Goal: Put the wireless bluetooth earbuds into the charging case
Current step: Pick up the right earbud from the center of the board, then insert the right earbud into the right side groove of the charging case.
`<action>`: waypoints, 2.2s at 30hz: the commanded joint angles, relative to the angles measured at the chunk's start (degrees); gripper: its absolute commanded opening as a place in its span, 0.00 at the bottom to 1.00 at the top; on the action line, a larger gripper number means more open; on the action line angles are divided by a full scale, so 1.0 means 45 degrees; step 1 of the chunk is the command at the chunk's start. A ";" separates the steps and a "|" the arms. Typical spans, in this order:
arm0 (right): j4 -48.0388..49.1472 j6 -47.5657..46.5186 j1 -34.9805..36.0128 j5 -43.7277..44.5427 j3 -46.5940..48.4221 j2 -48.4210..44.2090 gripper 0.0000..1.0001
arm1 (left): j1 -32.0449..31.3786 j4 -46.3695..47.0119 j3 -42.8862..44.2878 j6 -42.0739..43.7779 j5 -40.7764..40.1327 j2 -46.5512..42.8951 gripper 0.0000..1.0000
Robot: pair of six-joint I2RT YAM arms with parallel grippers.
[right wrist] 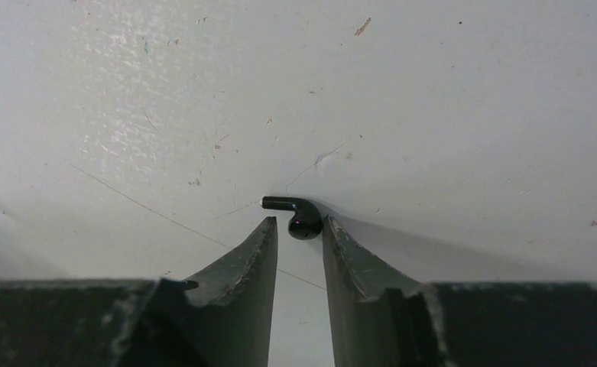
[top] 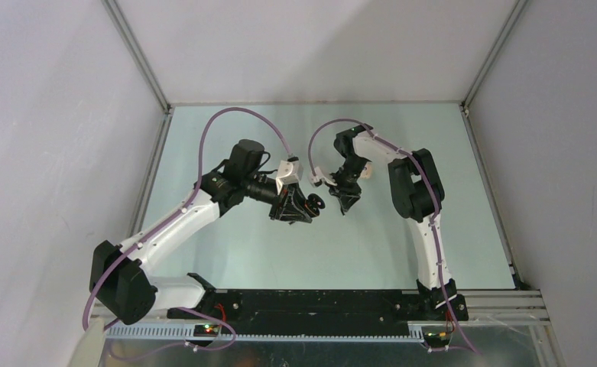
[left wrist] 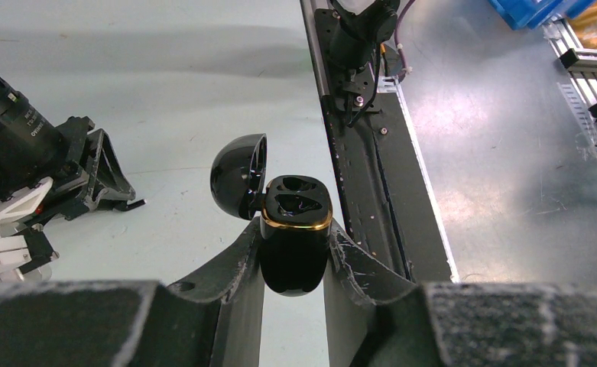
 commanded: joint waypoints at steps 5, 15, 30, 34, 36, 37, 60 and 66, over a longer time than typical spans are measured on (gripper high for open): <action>-0.0111 0.0138 0.0123 0.0177 0.0028 0.0138 0.25 | -0.0003 0.0093 0.0472 0.0336 0.0255 -0.0030 0.00; 0.0136 0.0998 -0.0445 -0.1084 0.0490 -0.0581 0.05 | 0.0006 0.0127 0.0431 0.0330 0.0132 -0.0037 0.00; 0.5649 0.6257 -0.1214 0.1262 -0.4073 -0.6193 0.04 | 0.0006 0.1923 -0.0181 -0.1283 -0.1568 0.0003 0.00; 0.7311 0.8082 -0.1237 0.2567 -0.5152 -0.8299 0.04 | -0.0004 0.2934 -0.0497 -0.2186 -0.2017 0.0222 0.00; 0.7970 0.9006 -0.1232 0.3177 -0.5408 -0.9043 0.04 | -0.0004 0.3347 -0.0599 -0.2592 -0.2140 0.0351 0.00; 0.8339 0.9520 -0.1231 0.3476 -0.5477 -0.9280 0.04 | -0.0004 0.3510 -0.0621 -0.2779 -0.2157 0.0436 0.00; 1.1826 1.2594 0.2742 0.6098 -0.7167 -1.4306 0.03 | 0.0152 0.4532 -0.0704 -0.4249 -0.2642 0.1351 0.00; 1.1871 1.2798 0.4208 0.6756 -0.7175 -1.3779 0.03 | 0.0299 0.4650 -0.0715 -0.4449 -0.2735 0.1282 0.00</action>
